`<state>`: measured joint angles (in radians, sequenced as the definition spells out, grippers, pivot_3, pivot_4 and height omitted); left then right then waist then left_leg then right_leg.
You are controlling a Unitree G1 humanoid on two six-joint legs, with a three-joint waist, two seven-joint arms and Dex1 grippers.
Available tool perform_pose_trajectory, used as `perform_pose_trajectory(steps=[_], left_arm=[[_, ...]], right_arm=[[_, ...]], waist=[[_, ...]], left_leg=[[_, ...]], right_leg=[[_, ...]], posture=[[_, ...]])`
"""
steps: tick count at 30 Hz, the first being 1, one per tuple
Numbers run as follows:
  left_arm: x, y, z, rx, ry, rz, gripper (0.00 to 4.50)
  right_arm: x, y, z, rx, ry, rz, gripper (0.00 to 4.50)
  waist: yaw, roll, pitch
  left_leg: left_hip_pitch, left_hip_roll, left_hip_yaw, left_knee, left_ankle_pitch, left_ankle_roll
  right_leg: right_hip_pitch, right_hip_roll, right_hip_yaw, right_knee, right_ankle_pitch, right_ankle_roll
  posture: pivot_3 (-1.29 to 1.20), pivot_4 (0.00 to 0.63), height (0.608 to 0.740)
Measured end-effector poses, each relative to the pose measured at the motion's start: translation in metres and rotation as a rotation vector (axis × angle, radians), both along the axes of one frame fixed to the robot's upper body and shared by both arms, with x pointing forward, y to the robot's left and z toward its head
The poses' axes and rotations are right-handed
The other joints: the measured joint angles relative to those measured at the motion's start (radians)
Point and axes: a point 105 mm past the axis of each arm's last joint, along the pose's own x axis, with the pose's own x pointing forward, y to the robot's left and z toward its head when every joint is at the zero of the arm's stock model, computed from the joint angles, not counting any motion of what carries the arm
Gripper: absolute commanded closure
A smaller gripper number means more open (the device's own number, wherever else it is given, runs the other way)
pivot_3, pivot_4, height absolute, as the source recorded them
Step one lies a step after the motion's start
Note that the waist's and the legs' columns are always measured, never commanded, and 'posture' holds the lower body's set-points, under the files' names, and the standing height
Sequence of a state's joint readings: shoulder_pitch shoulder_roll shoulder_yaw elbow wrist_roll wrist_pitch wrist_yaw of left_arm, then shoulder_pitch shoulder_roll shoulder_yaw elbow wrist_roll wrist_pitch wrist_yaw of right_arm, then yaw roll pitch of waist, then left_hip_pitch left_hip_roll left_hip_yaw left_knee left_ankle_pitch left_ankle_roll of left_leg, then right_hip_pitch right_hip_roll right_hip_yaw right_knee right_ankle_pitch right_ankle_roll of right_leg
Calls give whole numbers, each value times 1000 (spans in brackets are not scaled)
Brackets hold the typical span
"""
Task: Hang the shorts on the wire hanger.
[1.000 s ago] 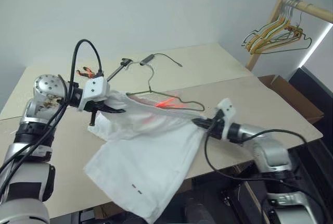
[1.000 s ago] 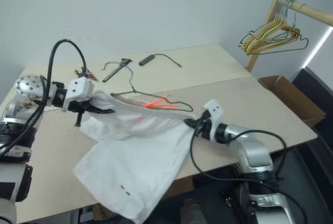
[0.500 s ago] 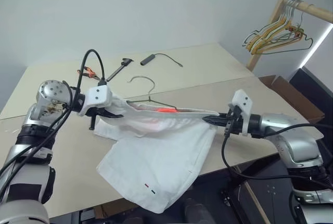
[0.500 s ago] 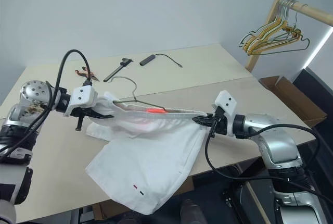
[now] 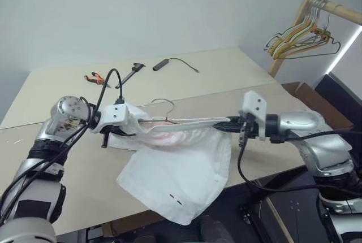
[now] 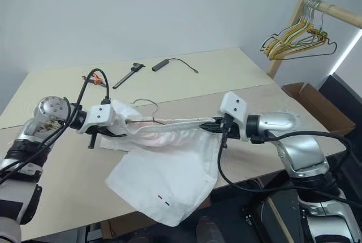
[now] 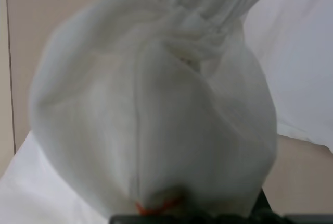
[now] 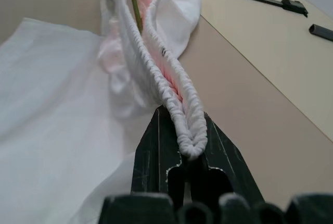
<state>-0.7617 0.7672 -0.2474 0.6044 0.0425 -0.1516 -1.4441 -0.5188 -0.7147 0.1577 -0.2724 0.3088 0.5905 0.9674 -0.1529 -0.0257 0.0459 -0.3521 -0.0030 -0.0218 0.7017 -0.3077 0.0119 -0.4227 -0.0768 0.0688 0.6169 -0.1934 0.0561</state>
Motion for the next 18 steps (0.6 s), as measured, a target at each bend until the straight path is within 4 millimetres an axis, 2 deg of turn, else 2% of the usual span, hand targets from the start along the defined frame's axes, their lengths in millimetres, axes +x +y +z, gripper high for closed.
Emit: perform_pose_trajectory(steps=[4, 8, 11, 14, 16, 18], left_arm=[[3, -8, 5, -11, -13, -16, 4500], [3, -7, 5, -9, -13, -15, 4500], [3, -6, 5, -3, -14, -17, 4500], [2, -4, 5, 4, -10, -20, 4500], [2, -3, 5, 10, -9, -22, 4500], [2, -3, 6, 16, -12, -30, 4500]], right_arm=[[4, 1, -3, -41, -3, -27, 2215], [-1, -14, -11, -93, 23, -47, 828], [0, -22, -8, -98, 18, -64, 828], [9, -25, 19, -47, -58, -93, 828], [11, -12, 40, 12, -117, -58, 828], [8, 8, 50, 54, -144, 10, 828]], waist=[[1, 0, 0], [4, 0, 0], [2, 0, 0], [-6, 0, 0], [-12, 0, 0], [-15, 0, 0]], left_leg=[[-1, 0, 0, 0, 0, 0], [-1, 0, 0, 0, 0, 0], [0, 0, 0, 0, 0, 0], [0, 0, 0, 0, 0, 0], [1, 1, -1, 0, 0, 0], [0, 1, -2, 0, 0, 0]], right_leg=[[0, 0, 0, 0, 0, 0], [0, 0, 0, -1, 0, 0], [0, 0, 0, 0, 0, 0], [0, 0, 0, 0, 0, 0], [0, 1, 0, 0, 0, 0], [0, 1, 0, 0, 0, 0]], posture=[[-134, 0, 740], [-129, 0, 740], [-126, 0, 740], [-132, 0, 740], [-135, 0, 740], [-136, 0, 740]])
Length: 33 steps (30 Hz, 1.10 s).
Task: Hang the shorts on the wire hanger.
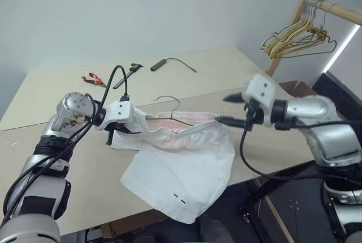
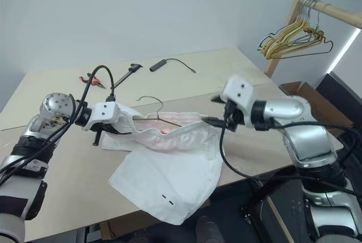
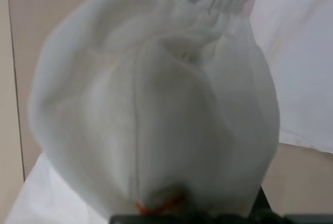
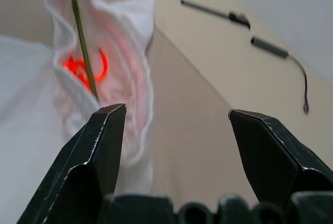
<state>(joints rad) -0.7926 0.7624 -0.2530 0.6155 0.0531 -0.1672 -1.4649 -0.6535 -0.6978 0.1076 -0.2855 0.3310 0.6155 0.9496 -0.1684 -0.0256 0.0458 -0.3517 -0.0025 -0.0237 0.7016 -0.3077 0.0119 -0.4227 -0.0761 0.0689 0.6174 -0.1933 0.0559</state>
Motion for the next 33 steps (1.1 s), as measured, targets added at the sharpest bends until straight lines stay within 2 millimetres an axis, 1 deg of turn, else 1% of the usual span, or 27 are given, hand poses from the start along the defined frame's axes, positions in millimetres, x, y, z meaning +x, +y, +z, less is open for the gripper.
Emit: perform_pose_trajectory(steps=[3, 4, 8, 11, 12, 14, 20, 23, 26, 30, 33], left_arm=[[2, 1, 1, 16, -2, 0, 4500], [3, 0, 2, 24, -7, -3, 4500], [4, 2, 1, 30, -4, 5, 4500], [4, 2, 2, 30, -4, 3, 4500], [4, 2, 2, 31, -3, 3, 4500], [3, 2, 2, 30, -2, 4, 4500], [3, 2, 3, 26, -2, 0, 4500], [3, 1, 4, 18, -4, -2, 4500], [2, 0, 7, -20, -3, 2, 3660], [0, -6, 22, -112, -5, -3, 2510], [-2, 1, 27, -114, 7, 0, 1570]], right_arm=[[-4, 42, 1, 41, 12, 106, 828], [-6, 55, -1, 47, 23, 138, 828], [-5, 91, -2, 54, 68, 194, 828], [-5, 107, -13, 17, 116, 205, 1423], [-4, 110, -18, 7, 134, 202, 1746], [-2, 111, -23, 4, 153, 193, 2398], [2, 107, -24, 8, 162, 175, 4443], [3, 106, -24, 10, 161, 177, 4482], [6, 105, -23, 14, 147, 175, 4500], [7, 103, -24, 11, 142, 179, 4500], [8, 100, -24, 4, 137, 185, 4500]], waist=[[-10, 0, 0], [-11, 0, 0], [-12, 0, 0], [-11, 0, 0], [-11, 0, 0], [-10, 0, 0], [-12, 0, 0], [-13, 0, 0], [-13, 0, 0], [-12, 0, 0], [-15, 0, 0]], left_leg=[[0, 0, -2, 0, 0, 0], [-1, 0, -3, 0, 0, 0], [-1, -1, -6, 1, 0, 0], [-1, -1, -6, 1, 0, 0], [-1, -1, -6, 1, 0, 0], [-1, -1, -6, 1, 0, 0], [-1, -1, -6, 1, 0, 0], [-1, -1, -6, 1, 0, 0], [-1, -1, -7, 1, 0, 0], [-1, -1, -7, 1, 0, 0], [-1, -1, -7, 1, 0, 0]], right_leg=[[0, -1, 0, 1, 0, 0], [-1, -1, 0, 6, 0, 0], [-2, -1, 0, 8, 0, 0], [-2, -1, 0, 8, 0, 0], [-2, -1, 0, 8, 0, 0], [-2, -2, 0, 8, 0, 0], [-3, -1, 0, 8, 0, 0], [-3, -1, 0, 8, 0, 0], [-3, -1, 0, 8, 0, 0], [-3, -2, 0, 8, 0, 0], [-3, -1, 0, 8, 0, 0]], posture=[[-131, 0, 740], [-131, 0, 740], [-124, 0, 740], [-117, 0, 740], [-114, 0, 740], [-112, 0, 740], [-110, 0, 740], [-110, 0, 740], [-108, 0, 740], [-109, 0, 740], [-113, 0, 740]])
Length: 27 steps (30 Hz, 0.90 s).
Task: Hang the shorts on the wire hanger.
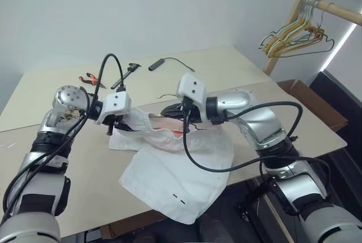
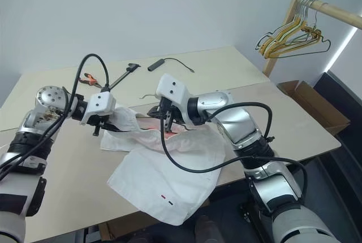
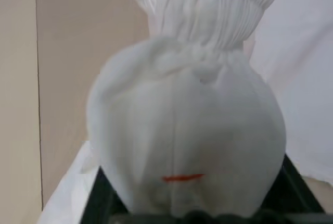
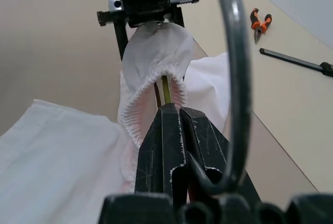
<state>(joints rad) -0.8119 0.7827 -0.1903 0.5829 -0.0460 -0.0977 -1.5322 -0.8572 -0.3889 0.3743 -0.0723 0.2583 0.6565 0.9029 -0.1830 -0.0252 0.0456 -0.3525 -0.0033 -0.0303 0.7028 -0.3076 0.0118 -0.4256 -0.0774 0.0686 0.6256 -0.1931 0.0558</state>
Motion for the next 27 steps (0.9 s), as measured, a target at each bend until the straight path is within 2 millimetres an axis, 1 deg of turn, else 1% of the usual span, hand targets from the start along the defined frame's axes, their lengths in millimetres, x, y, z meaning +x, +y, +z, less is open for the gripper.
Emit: perform_pose_trajectory(steps=[4, 7, 10, 12, 14, 16, 19, 20, 22, 27], left_arm=[[-5, 21, 11, -7, 6, 35, 326], [-7, 32, 11, 8, 13, 51, 326], [-2, 42, -3, 22, 20, 112, 326], [3, 42, -12, 11, 22, 149, 326], [8, 35, -21, -9, 21, 165, 326], [12, 29, -28, -9, 16, 162, 716], [18, 29, -24, 3, -18, 172, 1511], [20, 28, -19, 0, -33, 172, 1848], [21, 27, -17, 1, -43, 162, 2403], [18, 31, -19, 10, -24, 157, 3895]], right_arm=[[4, -9, 4, 1, -10, -20, 4500], [5, -12, 6, 6, -13, -27, 4500], [4, -13, 5, 2, -12, -23, 4500], [4, -13, 5, -1, -11, -18, 4500], [2, -14, 5, -4, -11, -9, 4500], [1, -13, 6, -6, -13, 0, 4500], [1, -16, 6, -15, -16, 0, 4500], [2, -18, 7, -15, -17, -4, 4500], [2, -18, 8, -13, -19, -5, 4500], [3, -21, 8, -21, -27, -7, 4500]], waist=[[-3, 0, 0], [0, 0, 0], [3, 0, 0], [6, 0, 0], [8, 0, 0], [7, 0, 0], [2, 0, 0], [0, 0, 0], [-1, 0, 0], [0, 0, 0]], left_leg=[[0, 0, 0, 0, 0, 0], [0, 0, 0, 0, 0, 0], [0, 0, 0, 0, 0, 0], [0, 0, 0, 0, 0, 0], [0, 0, 0, 0, 0, 0], [-1, 0, 0, 0, 0, 0], [-1, 0, 0, 0, 0, 0], [0, 0, 0, 0, 0, 0], [0, 0, 0, 0, 0, 0], [0, 0, 0, 0, 0, 0]], right_leg=[[0, 0, 0, 0, 0, 0], [0, 0, 0, 0, 0, 0], [0, 0, 0, 0, 0, 0], [0, 0, 0, 0, 0, 0], [0, -1, 0, -1, 0, 0], [0, 0, 0, -1, 0, 0], [-1, 0, 0, 0, 0, 0], [0, 0, 0, 0, 0, 0], [0, 0, 0, 0, 0, 0], [0, 0, 0, 0, 0, 0]], posture=[[-114, 0, 740], [-115, 0, 740], [-115, 0, 740], [-116, 0, 740], [-119, 0, 740], [-119, 0, 740], [-120, 0, 740], [-121, 0, 740], [-120, 0, 740], [-116, 0, 740]])
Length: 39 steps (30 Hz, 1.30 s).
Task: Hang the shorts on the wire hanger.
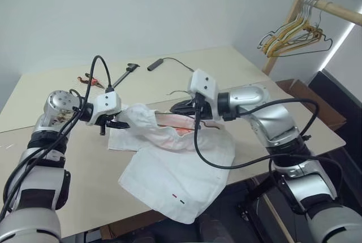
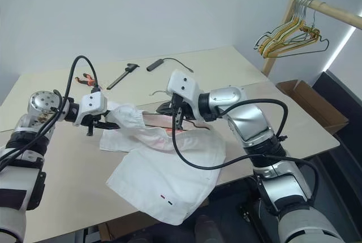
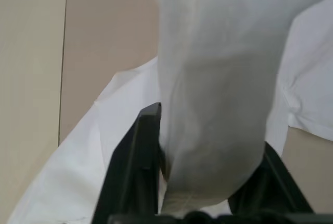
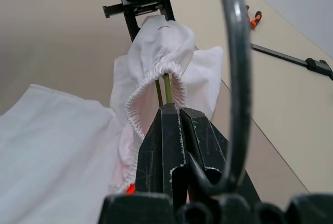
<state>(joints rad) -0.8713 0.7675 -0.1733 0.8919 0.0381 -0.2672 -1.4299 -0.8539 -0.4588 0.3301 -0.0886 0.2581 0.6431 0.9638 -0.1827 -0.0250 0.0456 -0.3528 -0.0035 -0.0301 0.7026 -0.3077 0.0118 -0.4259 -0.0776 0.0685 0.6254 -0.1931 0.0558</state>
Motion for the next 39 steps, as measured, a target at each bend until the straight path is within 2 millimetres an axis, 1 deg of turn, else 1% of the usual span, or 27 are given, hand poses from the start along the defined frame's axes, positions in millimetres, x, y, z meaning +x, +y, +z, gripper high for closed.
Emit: perform_pose_trajectory(steps=[2, 5, 10, 16, 21, 25, 28, 30, 35, 38, 39], left_arm=[[-1, 3, 1, 8, -1, -1, 4494], [-2, 4, 2, 14, 2, -6, 4494], [-3, 10, 4, 12, 19, 26, 4494], [-3, 19, 14, 1, -14, 53, 4494], [-3, 19, 15, -1, -21, 57, 4494], [-2, 18, 16, -1, -28, 52, 4494], [-3, 18, 16, -6, -29, 52, 4494], [-3, 18, 15, -6, -26, 51, 4494], [-6, 15, 11, -2, -19, 31, 4494], [-9, 14, 2, 10, 1, 23, 3857], [-10, 14, -1, 19, 6, 23, 3538]], right_arm=[[-1, -1, 0, -5, 0, 6, 4500], [-1, -3, -1, -13, 1, 7, 4500], [2, -13, -4, -47, -19, -12, 4500], [4, -27, -19, -88, -4, -43, 4500], [2, -31, -29, -93, 18, -52, 4500], [1, -32, -31, -99, 8, -55, 4500], [1, -37, -42, -130, 13, -79, 4500], [1, -36, -41, -118, 16, -81, 4500], [3, -28, -30, -96, -11, -80, 4500], [2, -25, -20, -72, -4, -84, 4500], [2, -24, -16, -63, -3, -83, 4500]], waist=[[0, 0, 0], [2, 0, 0], [2, 0, 0], [2, 0, 0], [6, 0, 0], [7, 0, 0], [9, 0, 0], [8, 0, 0], [4, 0, 0], [5, 0, 0], [5, 0, 0]], left_leg=[[0, 0, 0, 0, 0, 0], [0, 0, 0, 0, 0, 0], [0, 0, 0, 0, 0, 0], [0, 0, 0, 0, 0, 0], [0, 0, 0, 0, 0, 0], [0, 0, 0, 0, 0, 0], [0, 0, 1, 0, 0, 0], [0, 0, 1, 0, 0, 0], [0, 0, 1, 0, 0, 0], [0, 0, 0, 0, 0, 0], [0, 0, 0, 0, 0, 0]], right_leg=[[0, 0, 0, 0, 0, 0], [0, 0, 0, 0, 0, 0], [0, 0, 0, 0, 0, 0], [0, 0, 0, 0, 0, 0], [0, 0, 0, 0, 0, 0], [0, 0, 0, 0, 0, 0], [0, 0, 0, 0, 0, 0], [0, 0, 0, 0, 0, 0], [0, 0, 0, 0, 0, 0], [0, 0, 0, 0, 0, 0], [0, 0, 0, 0, 0, 0]], posture=[[-114, 0, 740], [-111, 0, 740], [-106, 0, 740], [-100, 0, 740], [-98, 0, 740], [-99, 0, 740], [-105, 0, 740], [-107, 0, 740], [-109, 0, 740], [-109, 0, 740], [-109, 0, 740]])
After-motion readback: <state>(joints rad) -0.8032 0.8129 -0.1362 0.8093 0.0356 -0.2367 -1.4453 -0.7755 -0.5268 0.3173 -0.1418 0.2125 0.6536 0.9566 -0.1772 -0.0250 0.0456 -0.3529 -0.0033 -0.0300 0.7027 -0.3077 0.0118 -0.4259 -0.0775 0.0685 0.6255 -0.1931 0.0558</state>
